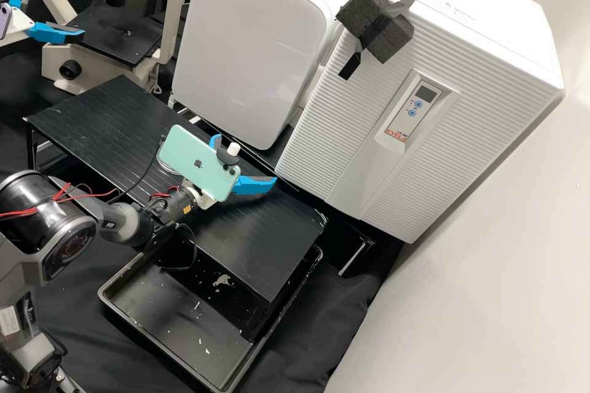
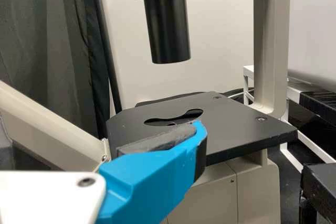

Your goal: Place the petri dish on the microscope

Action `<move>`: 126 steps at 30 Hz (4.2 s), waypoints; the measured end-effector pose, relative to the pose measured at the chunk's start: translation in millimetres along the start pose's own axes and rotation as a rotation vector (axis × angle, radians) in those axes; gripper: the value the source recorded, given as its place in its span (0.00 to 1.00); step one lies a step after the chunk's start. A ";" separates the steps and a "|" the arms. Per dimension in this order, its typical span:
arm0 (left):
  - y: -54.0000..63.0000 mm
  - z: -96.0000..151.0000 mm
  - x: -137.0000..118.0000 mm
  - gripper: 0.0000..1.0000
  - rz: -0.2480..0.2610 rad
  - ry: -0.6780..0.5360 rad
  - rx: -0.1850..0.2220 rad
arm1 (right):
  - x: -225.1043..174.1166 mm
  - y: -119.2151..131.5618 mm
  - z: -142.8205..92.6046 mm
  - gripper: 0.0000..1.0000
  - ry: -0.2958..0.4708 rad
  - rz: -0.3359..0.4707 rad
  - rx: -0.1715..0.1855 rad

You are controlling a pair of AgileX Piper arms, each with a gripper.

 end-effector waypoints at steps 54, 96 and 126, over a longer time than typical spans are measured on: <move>-42.6 225.9 0.2 1.00 -0.359 -0.878 -0.030 | 0.0 0.0 0.0 1.00 0.000 0.000 0.000; -65.6 273.3 9.3 1.00 -0.393 -0.900 -0.054 | 0.0 0.0 0.0 1.00 0.000 0.000 0.000; -81.0 271.2 5.6 0.00 -0.317 -0.900 -0.073 | 0.0 0.0 0.0 1.00 0.000 0.000 0.000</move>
